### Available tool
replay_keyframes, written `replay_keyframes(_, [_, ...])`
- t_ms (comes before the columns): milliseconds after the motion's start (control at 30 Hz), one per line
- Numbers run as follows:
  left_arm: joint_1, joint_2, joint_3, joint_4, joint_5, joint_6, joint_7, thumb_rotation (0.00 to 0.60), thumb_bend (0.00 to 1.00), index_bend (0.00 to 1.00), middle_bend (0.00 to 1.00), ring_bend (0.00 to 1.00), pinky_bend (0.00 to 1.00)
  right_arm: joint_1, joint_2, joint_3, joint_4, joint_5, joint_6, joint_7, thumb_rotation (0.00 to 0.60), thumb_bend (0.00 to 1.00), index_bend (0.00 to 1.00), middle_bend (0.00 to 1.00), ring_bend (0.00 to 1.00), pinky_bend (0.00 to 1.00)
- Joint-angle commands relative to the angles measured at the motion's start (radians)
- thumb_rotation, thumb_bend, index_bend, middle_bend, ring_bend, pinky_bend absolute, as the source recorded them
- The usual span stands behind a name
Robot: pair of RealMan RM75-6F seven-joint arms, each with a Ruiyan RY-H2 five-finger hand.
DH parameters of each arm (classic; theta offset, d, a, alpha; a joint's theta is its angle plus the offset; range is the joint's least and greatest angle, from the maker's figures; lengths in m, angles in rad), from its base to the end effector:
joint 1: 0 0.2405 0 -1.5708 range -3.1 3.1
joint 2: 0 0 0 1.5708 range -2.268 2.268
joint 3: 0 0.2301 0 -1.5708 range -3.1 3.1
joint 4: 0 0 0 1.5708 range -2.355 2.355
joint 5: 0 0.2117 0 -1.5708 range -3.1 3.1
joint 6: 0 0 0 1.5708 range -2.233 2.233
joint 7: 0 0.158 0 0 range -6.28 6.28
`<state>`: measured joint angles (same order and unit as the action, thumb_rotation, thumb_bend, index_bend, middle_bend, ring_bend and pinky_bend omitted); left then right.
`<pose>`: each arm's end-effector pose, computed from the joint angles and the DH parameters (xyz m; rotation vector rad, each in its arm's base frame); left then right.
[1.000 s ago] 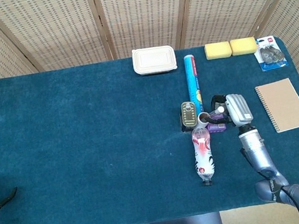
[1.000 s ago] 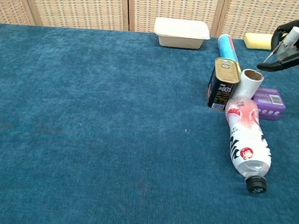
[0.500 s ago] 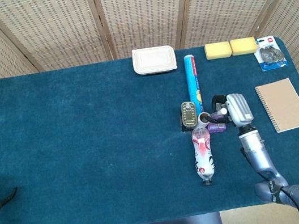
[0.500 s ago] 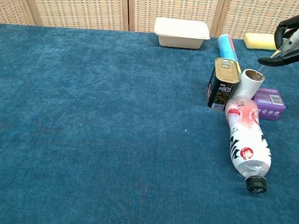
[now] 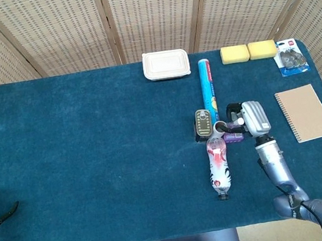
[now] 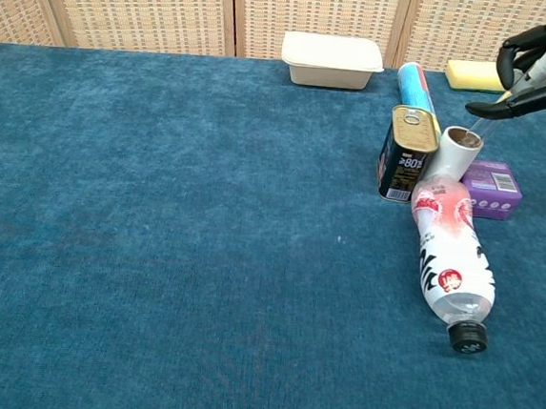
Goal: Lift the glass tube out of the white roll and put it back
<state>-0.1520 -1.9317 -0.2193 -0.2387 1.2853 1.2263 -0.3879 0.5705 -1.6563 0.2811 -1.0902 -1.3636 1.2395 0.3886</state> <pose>-0.4417 0.2134 0.0738 -1.0072 -0.9579 -0.6371 -0.1969 -0.3655 0.0388 1.3193 -1.1288 1.4616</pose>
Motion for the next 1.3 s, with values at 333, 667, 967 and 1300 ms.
replay_keyframes(333, [0.000,0.001,0.000,0.000,0.000,-0.001,-0.001,0.321,0.03,0.32,0.18,0.08,0.19,0.007,-0.013,-0.010,-0.005,-0.015,0.012,-0.034,0.600,0.24,0.78,0.90,0.98,0.92])
replay_keyframes(667, [-0.001,0.001,0.000,0.000,0.000,-0.001,-0.001,0.322,0.03,0.32,0.18,0.08,0.19,0.010,-0.030,-0.022,-0.001,-0.034,0.026,-0.044,0.600,0.25,0.79,0.91,1.00,0.92])
replay_keyframes(967, [-0.001,0.001,0.000,0.000,0.000,-0.001,0.000,0.325,0.03,0.32,0.18,0.08,0.19,0.013,-0.030,-0.021,-0.013,-0.043,0.039,-0.052,0.600,0.25,0.79,0.92,1.00,0.92])
replay_keyframes(1300, [-0.001,0.001,0.001,0.000,0.000,-0.001,0.000,0.321,0.03,0.32,0.18,0.08,0.19,0.019,0.005,0.003,-0.059,-0.033,0.040,-0.061,0.600,0.25,0.79,0.92,1.00,0.92])
